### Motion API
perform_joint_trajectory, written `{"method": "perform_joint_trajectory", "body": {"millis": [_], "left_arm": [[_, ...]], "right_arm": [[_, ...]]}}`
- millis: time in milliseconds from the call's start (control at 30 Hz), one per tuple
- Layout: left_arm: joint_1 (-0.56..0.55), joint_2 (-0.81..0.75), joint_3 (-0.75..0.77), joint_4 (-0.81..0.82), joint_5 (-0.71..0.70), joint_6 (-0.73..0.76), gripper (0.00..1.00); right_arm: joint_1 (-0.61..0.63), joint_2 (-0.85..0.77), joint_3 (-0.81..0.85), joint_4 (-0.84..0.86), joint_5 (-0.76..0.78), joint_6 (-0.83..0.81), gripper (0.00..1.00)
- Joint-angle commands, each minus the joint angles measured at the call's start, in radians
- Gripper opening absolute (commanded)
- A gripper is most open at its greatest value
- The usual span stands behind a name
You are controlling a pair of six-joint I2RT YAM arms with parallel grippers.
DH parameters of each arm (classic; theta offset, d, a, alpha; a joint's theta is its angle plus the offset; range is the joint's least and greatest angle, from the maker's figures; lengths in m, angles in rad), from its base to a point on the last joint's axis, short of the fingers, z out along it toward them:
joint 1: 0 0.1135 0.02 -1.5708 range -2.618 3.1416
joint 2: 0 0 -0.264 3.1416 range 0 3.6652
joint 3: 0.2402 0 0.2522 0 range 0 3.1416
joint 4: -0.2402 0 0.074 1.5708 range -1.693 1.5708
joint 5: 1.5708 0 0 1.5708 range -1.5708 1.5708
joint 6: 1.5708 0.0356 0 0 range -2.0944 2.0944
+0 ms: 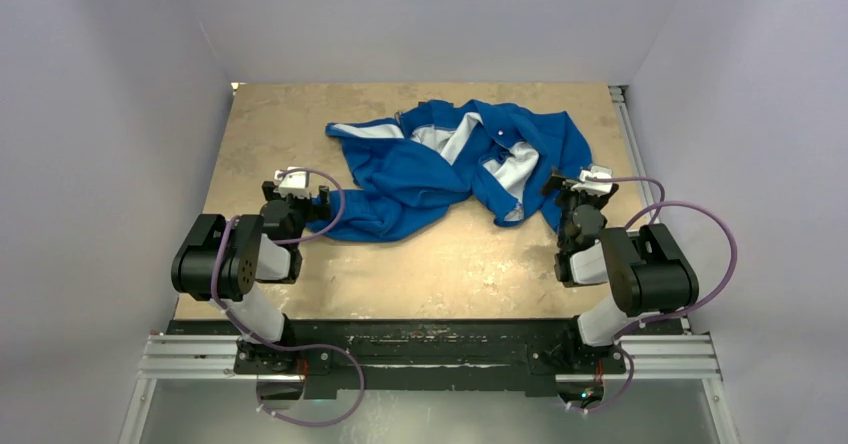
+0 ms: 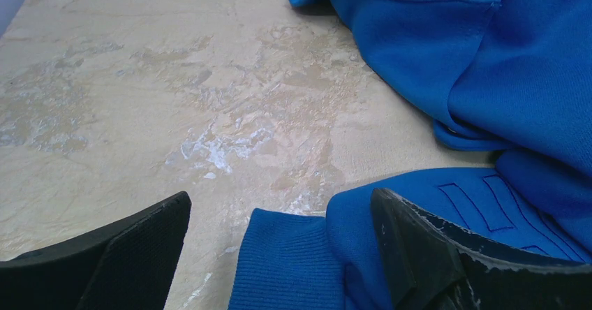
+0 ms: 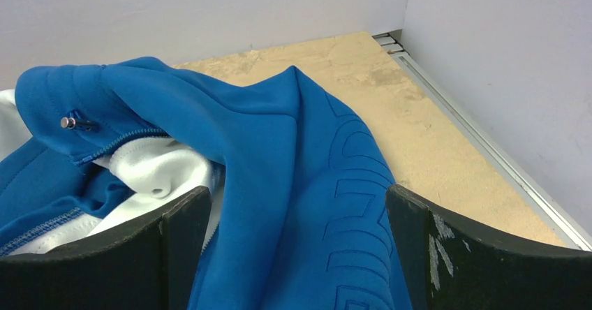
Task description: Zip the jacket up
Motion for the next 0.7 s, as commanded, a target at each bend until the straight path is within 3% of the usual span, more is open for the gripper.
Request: {"method": "perform_joint_trajectory", "body": {"millis": [0,300,400,433,500,533,667], "left_arm": [[-0.006,-0.009,0.014,0.031,-0.002,-0.019,0.99],[0.004,-0.025,0.025,0.002,0.013,-0.025,0.99],[0.06,-0.134,0.183,-0.376,0.033,-0.068,0.99],[0.068,-0.164,0.268,-0.539,0.038,-0.053,0.99],[0.07,-0.205,0.399,-0.768,0.05,0.013,0.99],[0.07,-0.227,0.445,-0.854,0.052,0.035,0.99],[0.07,-0.314,0.609,-1.152,0.085,0.087,0.99]], "right_arm": [[-0.001,-0.01,0.016,0.04,-0.02,-0.015,0.99],[-0.012,-0.035,0.025,-0.023,-0.02,0.034,0.99],[-0.008,-0.091,0.015,-0.009,0.044,-0.002,0.99],[0.007,-0.153,0.037,-0.148,0.105,0.01,0.99],[0.009,-0.291,0.235,-0.682,0.195,0.201,0.99],[0.007,-0.325,0.309,-0.844,0.193,0.23,0.99],[0.003,-0.381,0.371,-0.942,-0.184,0.303,0.99]]}}
